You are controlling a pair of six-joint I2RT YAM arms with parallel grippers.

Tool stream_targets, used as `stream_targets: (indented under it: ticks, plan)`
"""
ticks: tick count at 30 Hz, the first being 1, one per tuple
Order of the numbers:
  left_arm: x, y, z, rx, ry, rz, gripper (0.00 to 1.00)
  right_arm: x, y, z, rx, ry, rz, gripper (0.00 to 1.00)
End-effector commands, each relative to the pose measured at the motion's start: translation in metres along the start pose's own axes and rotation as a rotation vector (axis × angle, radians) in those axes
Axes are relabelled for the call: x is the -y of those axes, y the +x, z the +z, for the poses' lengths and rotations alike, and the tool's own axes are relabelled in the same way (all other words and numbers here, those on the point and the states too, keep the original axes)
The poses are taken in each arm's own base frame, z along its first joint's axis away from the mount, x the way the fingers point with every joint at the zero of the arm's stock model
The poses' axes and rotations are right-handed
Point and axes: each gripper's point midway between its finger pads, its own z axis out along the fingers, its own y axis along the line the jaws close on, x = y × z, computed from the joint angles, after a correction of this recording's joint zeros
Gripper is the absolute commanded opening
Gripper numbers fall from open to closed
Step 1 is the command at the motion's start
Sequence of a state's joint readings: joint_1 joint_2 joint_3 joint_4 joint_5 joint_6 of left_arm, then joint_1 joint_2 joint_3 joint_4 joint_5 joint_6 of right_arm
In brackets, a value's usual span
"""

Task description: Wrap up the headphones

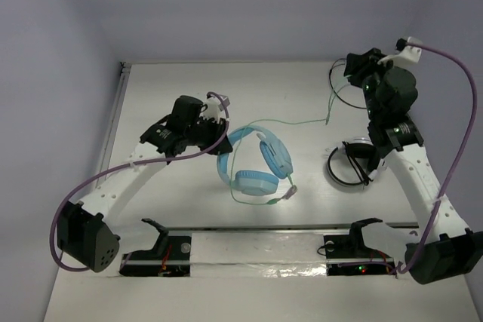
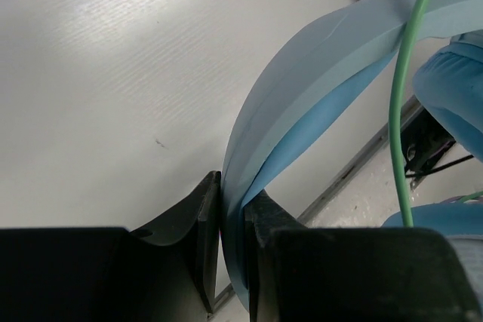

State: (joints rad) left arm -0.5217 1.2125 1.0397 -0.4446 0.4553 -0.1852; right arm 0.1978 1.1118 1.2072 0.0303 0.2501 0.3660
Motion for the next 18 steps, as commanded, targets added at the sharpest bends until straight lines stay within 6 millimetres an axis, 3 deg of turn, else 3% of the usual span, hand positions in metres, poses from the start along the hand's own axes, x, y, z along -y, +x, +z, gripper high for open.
stream_targets:
  ticks: [1, 4, 5, 7, 12, 18]
  plan:
    - [0.02, -0.045, -0.032, 0.179, 0.088, 0.014, 0.0, 0.018, 0.014, -0.015, -0.004, 0.057, 0.035, 0.0]
    - [0.019, -0.07, -0.055, 0.28, 0.089, 0.002, 0.0, 0.022, 0.043, -0.019, -0.063, 0.05, 0.078, 0.0]
    - [0.013, -0.077, -0.061, 0.309, 0.054, -0.004, 0.0, 0.029, 0.067, -0.021, -0.111, 0.054, 0.082, 0.0]
    - [0.007, -0.084, -0.071, 0.352, 0.002, 0.0, 0.0, 0.035, 0.085, -0.024, -0.134, 0.062, 0.101, 0.0]
    - [0.002, -0.089, -0.071, 0.327, -0.015, -0.005, 0.0, 0.053, 0.139, -0.031, -0.242, 0.09, 0.107, 0.0]
    - [-0.008, -0.108, -0.085, 0.368, -0.119, -0.01, 0.0, 0.048, 0.182, -0.037, -0.346, 0.018, 0.157, 0.0]
